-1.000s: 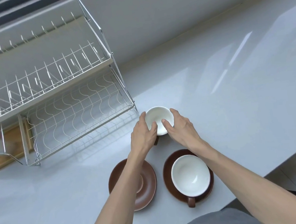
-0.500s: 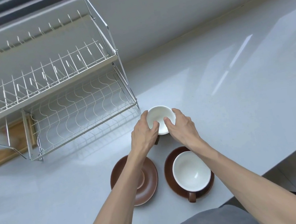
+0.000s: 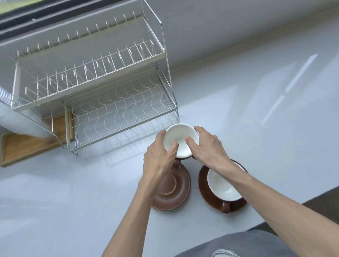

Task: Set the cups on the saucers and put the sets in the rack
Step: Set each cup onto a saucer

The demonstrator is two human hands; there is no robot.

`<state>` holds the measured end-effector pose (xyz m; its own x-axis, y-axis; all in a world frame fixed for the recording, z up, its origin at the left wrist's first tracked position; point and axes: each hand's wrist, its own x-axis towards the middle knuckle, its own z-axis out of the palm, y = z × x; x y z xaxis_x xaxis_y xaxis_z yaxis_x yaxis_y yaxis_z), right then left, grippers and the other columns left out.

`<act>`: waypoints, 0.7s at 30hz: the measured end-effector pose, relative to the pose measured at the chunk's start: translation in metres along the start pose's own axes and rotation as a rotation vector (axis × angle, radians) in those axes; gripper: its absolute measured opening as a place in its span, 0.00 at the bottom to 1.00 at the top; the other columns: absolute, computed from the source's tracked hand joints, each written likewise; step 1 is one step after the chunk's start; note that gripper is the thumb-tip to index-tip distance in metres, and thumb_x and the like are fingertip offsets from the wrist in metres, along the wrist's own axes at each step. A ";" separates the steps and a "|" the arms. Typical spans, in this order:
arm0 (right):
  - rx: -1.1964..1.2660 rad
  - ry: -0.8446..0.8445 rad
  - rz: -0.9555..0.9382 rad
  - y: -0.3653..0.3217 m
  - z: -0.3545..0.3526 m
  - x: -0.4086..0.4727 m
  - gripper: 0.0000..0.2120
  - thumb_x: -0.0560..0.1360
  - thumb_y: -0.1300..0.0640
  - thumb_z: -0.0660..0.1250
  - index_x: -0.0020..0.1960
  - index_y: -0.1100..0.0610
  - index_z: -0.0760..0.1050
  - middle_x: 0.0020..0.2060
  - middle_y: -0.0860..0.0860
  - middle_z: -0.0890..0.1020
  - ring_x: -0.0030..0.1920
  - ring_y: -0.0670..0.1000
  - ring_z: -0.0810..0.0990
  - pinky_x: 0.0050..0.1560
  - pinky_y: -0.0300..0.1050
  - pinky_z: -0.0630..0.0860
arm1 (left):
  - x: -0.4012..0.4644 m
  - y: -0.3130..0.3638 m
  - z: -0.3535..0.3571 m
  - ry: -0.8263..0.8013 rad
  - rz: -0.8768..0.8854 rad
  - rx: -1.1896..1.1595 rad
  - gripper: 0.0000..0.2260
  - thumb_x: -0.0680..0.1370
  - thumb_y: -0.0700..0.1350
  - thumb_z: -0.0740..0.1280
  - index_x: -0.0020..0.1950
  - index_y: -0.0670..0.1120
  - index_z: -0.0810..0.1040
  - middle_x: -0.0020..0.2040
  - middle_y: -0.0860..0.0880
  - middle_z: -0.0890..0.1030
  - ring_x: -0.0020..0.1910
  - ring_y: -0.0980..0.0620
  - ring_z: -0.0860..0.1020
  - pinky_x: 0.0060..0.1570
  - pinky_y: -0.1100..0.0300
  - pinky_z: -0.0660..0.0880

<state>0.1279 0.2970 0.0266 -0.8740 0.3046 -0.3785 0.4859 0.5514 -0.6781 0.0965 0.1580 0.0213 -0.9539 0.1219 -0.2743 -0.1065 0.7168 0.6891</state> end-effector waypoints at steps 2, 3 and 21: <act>-0.019 -0.022 -0.011 -0.003 0.007 -0.008 0.27 0.81 0.48 0.58 0.76 0.58 0.61 0.65 0.60 0.77 0.68 0.62 0.72 0.65 0.49 0.67 | -0.011 -0.008 -0.005 0.012 -0.022 -0.005 0.22 0.78 0.50 0.63 0.72 0.53 0.70 0.55 0.50 0.78 0.50 0.49 0.73 0.51 0.57 0.66; -0.028 -0.031 -0.015 -0.003 0.011 -0.012 0.27 0.81 0.48 0.58 0.76 0.58 0.61 0.65 0.60 0.77 0.68 0.62 0.72 0.64 0.49 0.67 | -0.015 -0.012 -0.006 0.015 -0.037 -0.006 0.22 0.78 0.50 0.63 0.72 0.53 0.69 0.54 0.51 0.77 0.50 0.49 0.73 0.51 0.57 0.66; -0.065 -0.166 -0.061 0.004 0.060 -0.058 0.28 0.81 0.46 0.58 0.76 0.57 0.61 0.67 0.58 0.76 0.67 0.60 0.73 0.65 0.50 0.66 | -0.071 -0.074 -0.018 0.026 -0.176 -0.064 0.22 0.78 0.52 0.63 0.72 0.55 0.69 0.59 0.51 0.80 0.57 0.48 0.76 0.56 0.55 0.71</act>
<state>0.1809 0.2350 0.0081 -0.8870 0.1393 -0.4403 0.4258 0.6158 -0.6630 0.1666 0.0846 0.0018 -0.9258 -0.0202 -0.3774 -0.2894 0.6802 0.6734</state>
